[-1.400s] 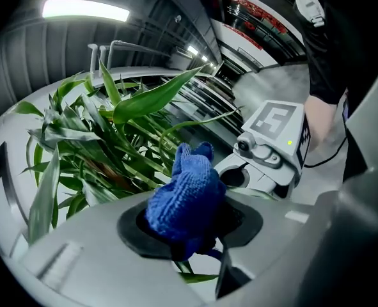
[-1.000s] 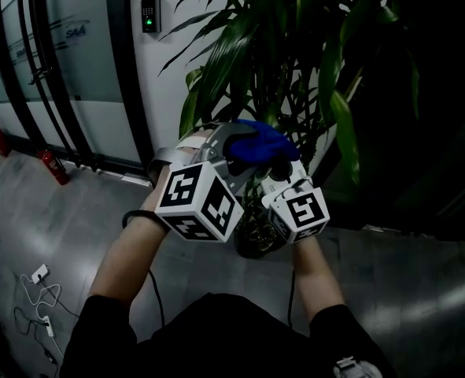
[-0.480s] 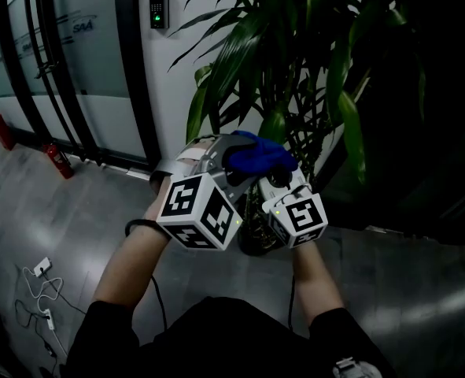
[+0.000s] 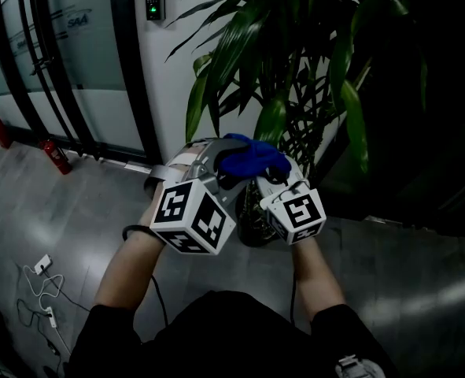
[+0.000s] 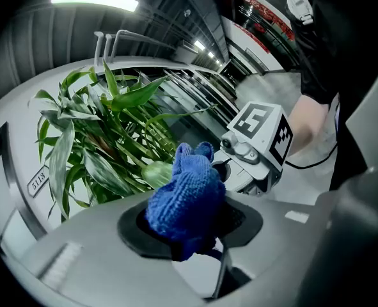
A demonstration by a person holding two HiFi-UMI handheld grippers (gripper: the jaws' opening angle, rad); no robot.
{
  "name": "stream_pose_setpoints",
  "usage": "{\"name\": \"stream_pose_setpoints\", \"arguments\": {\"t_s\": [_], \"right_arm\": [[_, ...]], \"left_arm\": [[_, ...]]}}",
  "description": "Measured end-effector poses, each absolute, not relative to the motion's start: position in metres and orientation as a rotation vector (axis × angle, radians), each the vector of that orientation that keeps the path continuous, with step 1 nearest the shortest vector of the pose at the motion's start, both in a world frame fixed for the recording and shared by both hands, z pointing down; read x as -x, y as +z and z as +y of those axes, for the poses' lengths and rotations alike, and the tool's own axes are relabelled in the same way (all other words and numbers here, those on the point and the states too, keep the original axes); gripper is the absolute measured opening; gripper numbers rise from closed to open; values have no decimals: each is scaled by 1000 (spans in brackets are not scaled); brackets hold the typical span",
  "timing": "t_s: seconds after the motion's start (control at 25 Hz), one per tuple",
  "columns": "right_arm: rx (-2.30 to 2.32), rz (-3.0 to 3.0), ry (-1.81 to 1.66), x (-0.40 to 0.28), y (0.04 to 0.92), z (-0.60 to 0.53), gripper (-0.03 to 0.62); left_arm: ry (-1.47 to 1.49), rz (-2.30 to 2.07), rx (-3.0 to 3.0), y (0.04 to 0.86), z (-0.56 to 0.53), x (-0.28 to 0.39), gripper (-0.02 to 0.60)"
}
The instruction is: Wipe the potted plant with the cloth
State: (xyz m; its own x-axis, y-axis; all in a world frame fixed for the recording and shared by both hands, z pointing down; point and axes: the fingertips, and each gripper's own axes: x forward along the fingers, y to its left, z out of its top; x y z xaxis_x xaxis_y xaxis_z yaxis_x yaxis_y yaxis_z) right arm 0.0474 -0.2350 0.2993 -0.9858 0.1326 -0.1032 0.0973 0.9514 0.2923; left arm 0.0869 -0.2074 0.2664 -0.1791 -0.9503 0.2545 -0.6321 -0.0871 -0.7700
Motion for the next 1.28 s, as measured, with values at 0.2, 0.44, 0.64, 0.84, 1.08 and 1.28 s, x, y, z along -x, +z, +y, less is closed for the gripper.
{"name": "stream_pose_setpoints", "arguments": {"t_s": [0.2,0.44,0.64,0.84,1.08,1.28], "right_arm": [[-189,2991,431,-49,306,-226,41],[-210,2997,402,-48,312,-218,41],[-260,3006,373,-46,324,-205,41],[-362,3020,343,-36,349,-173,41],[-501,3044,334,-27,373,-137,41],[-511,3088,362,-21,398,-127,41]], "left_arm": [[-1067,1886,1776,274,-196,-84,156],[-952,1968,1834,281,-184,-79,156],[-757,2083,1876,282,-158,-71,156],[-457,2264,1854,301,-115,-46,156],[-174,2453,1760,324,-48,-23,156],[-109,2578,1665,336,4,-9,156]]}}
